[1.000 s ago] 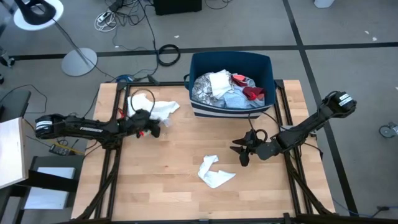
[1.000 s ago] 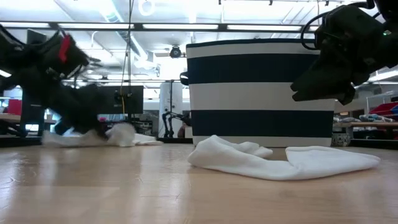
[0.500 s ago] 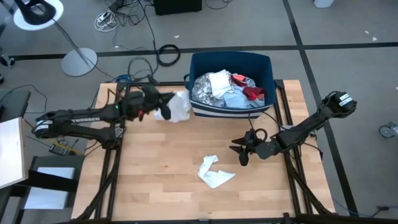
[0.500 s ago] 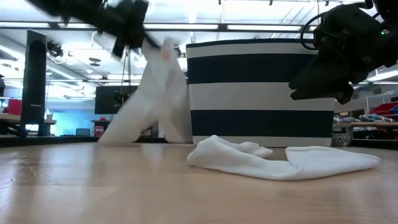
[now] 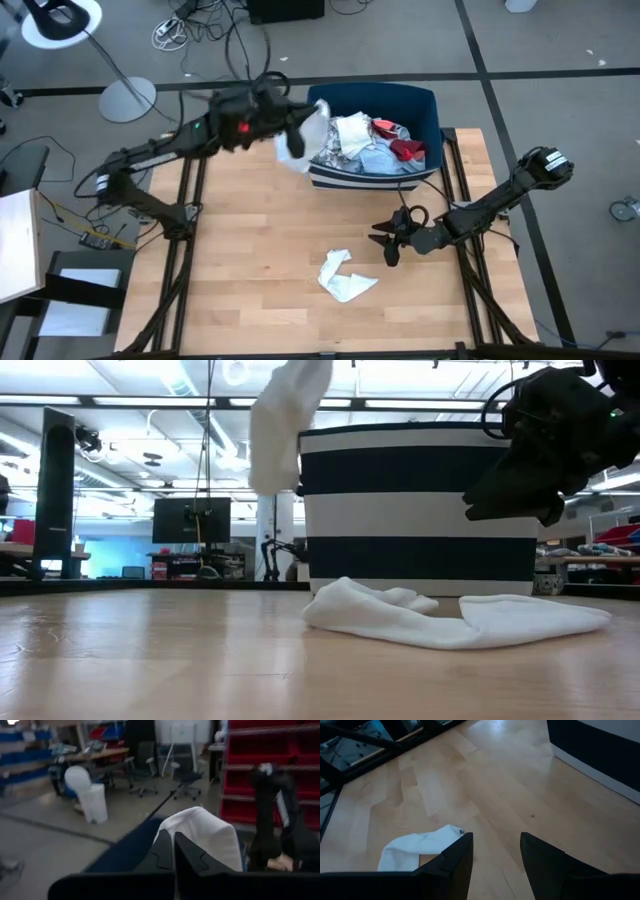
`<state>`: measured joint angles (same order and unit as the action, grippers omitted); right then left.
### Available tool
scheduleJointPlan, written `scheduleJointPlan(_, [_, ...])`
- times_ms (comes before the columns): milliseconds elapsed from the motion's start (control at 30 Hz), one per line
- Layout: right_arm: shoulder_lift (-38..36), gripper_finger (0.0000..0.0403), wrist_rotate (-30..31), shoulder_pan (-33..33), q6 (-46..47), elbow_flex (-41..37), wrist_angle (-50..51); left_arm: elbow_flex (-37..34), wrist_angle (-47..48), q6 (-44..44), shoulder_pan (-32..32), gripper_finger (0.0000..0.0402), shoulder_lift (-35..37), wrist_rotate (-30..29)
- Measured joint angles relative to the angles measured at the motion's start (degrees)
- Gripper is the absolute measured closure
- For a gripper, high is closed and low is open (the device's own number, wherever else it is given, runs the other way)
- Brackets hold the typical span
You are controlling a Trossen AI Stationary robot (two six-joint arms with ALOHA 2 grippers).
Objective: Sort clothes
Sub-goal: Put the white underwear into the blue bin
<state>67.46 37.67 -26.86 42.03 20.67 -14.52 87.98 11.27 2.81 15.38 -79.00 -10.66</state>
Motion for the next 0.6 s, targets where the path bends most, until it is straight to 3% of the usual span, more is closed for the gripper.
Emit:
scheduleJointPlan(200, [0.0, 0.0238, -2.33, 0.89, -0.28, 0.0, 0.0, 23.08, 5.83, 4.07, 0.0, 0.0401, -13.68, 4.08])
scheduleJointPlan(333, [0.0, 0.0238, -3.27, 1.15, -0.27, 0.0, 0.03, 34.23, 8.81, 4.5, 0.07, 0.0401, -20.73, 4.87])
scheduleJointPlan(433, [0.0, 0.0238, -3.32, 1.15, -0.27, 0.0, 0.09, 38.29, 12.73, 4.47, 0.11, 0.0401, -24.36, 6.18])
scheduleJointPlan(600, [0.0, 0.0238, -3.39, 1.15, -0.73, 0.0, 0.04, 38.43, 21.16, 4.46, 0.56, 0.0398, -29.61, 6.26])
